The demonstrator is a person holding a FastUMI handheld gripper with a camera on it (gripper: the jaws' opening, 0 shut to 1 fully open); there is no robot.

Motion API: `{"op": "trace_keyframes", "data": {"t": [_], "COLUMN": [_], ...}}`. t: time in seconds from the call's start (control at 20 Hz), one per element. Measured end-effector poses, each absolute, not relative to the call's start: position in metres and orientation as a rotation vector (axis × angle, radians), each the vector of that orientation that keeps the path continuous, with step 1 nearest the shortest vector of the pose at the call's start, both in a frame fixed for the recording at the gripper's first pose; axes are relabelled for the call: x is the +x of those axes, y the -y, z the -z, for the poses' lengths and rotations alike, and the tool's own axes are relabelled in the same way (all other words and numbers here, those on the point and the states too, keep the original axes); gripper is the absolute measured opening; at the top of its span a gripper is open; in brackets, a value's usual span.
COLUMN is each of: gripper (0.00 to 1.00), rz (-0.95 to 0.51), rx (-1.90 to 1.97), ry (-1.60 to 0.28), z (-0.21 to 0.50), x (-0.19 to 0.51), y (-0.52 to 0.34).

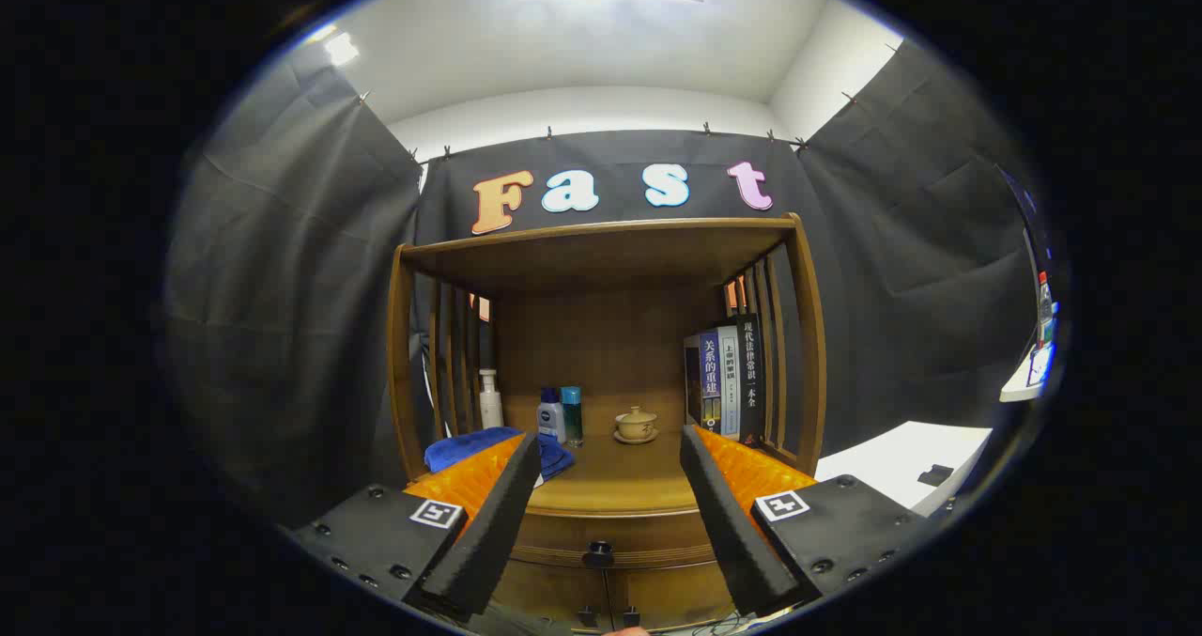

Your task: Pull open the drawer, take out the items inside it, and place them on the countertop above the cabinet.

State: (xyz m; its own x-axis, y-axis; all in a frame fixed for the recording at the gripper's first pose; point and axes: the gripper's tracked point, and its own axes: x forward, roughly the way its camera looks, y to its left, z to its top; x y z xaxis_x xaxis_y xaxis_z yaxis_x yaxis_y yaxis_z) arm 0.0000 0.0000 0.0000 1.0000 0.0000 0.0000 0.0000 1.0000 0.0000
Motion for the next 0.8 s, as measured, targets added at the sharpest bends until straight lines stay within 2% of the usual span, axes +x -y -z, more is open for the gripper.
{"op": "trace_keyframes", "data": {"t": [0.8], "gripper": [0.97], "rz": [0.005], "rx": [0.028], "ry": [-0.006], "z": [0.0015], "x": [0.0015], "y": [0.0048]}}
